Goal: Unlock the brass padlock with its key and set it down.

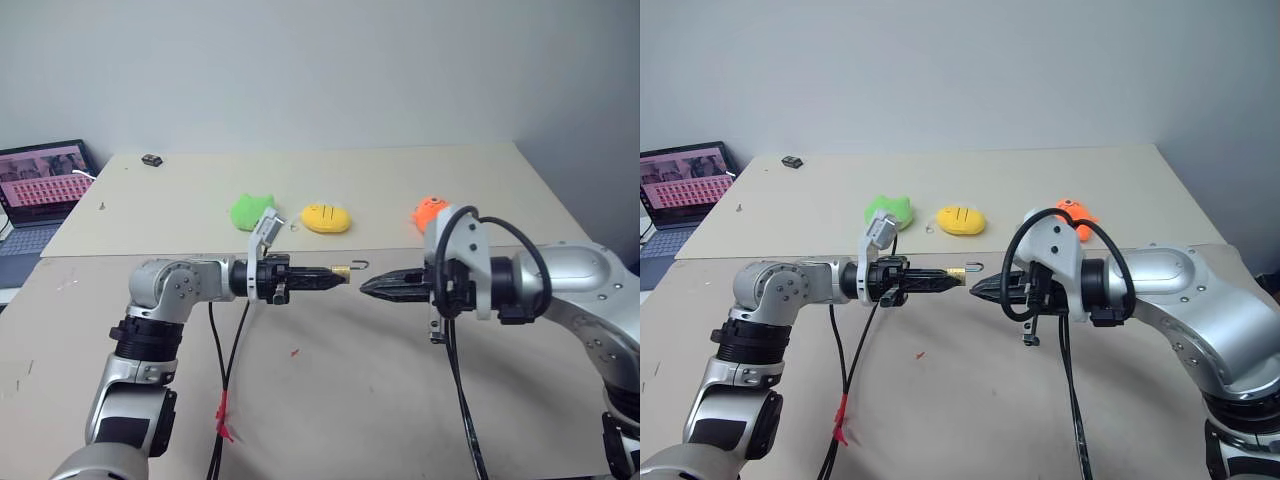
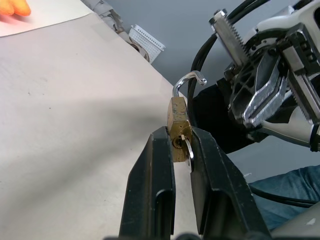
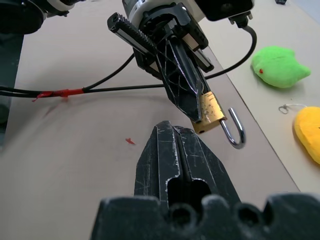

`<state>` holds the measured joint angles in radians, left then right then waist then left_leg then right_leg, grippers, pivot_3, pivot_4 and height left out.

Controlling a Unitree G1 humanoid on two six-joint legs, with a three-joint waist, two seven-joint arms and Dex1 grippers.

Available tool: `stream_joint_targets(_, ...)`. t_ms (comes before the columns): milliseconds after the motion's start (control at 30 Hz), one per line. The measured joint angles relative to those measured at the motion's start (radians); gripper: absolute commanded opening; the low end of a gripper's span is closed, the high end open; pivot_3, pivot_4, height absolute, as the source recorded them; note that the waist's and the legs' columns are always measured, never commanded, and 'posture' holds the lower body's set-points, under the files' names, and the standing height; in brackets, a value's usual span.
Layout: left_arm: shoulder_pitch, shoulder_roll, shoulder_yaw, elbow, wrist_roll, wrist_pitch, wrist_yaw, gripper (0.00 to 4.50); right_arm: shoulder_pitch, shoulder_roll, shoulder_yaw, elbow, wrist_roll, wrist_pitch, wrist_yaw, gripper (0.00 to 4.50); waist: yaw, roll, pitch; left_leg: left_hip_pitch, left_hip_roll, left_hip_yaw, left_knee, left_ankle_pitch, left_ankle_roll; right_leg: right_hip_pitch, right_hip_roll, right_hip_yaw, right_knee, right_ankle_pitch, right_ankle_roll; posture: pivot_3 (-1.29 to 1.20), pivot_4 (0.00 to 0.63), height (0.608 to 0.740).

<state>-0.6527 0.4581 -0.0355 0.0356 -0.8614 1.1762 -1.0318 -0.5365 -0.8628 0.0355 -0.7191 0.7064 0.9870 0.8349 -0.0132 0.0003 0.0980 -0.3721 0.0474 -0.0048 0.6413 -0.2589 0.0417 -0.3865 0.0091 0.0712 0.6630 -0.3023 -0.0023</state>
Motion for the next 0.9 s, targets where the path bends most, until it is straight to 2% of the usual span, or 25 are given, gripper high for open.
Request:
stream_joint_targets(300, 0.000, 0.001, -0.003, -0.003, -0.001, 0.000, 0.002, 0.00, -0.051, 0.051, 0.039, 0.147, -0.222, -0.208, -0.097, 0.03, -0.001, 0.001, -0.001, 0.000, 0.000, 0.001, 0.000, 0.000, 0.000, 0.000, 0.000, 0.000, 0.000, 0.000, 0.001, 0.00, 0.150, 0.655)
stream_joint_targets(467, 0.001, 0.002, -0.004, -0.017, -0.002, 0.001, 0.002, 0.00, -0.105, 0.038, -0.055, 0.200, -0.231, -0.249, -0.098, 0.03, 0.002, 0.002, -0.001, 0.000, 0.000, 0.000, 0.000, 0.000, 0.000, 0.000, 0.000, 0.000, 0.000, 0.002, -0.003, 0.00, 0.150, 0.655)
stream_joint_targets(767, 0.005, 0.005, -0.009, -0.020, -0.002, 0.001, 0.002, 0.00, -0.067, 0.019, -0.064, 0.200, -0.212, -0.252, -0.061, 0.03, 0.000, 0.001, -0.001, -0.001, 0.000, 0.001, 0.000, 0.000, 0.000, 0.000, 0.000, 0.001, 0.000, 0.002, -0.003, 0.00, 0.150, 0.655)
stream_joint_targets(900, 0.043, 0.051, -0.015, -0.026, 0.001, 0.001, -0.010, 0.00, 0.016, 0.016, -0.098, 0.174, -0.083, -0.168, -0.006, 1.12, -0.001, 0.001, -0.001, 0.000, 0.001, 0.001, 0.000, 0.000, 0.000, 0.000, 0.001, 0.001, 0.000, 0.002, -0.003, 0.00, 0.150, 0.655)
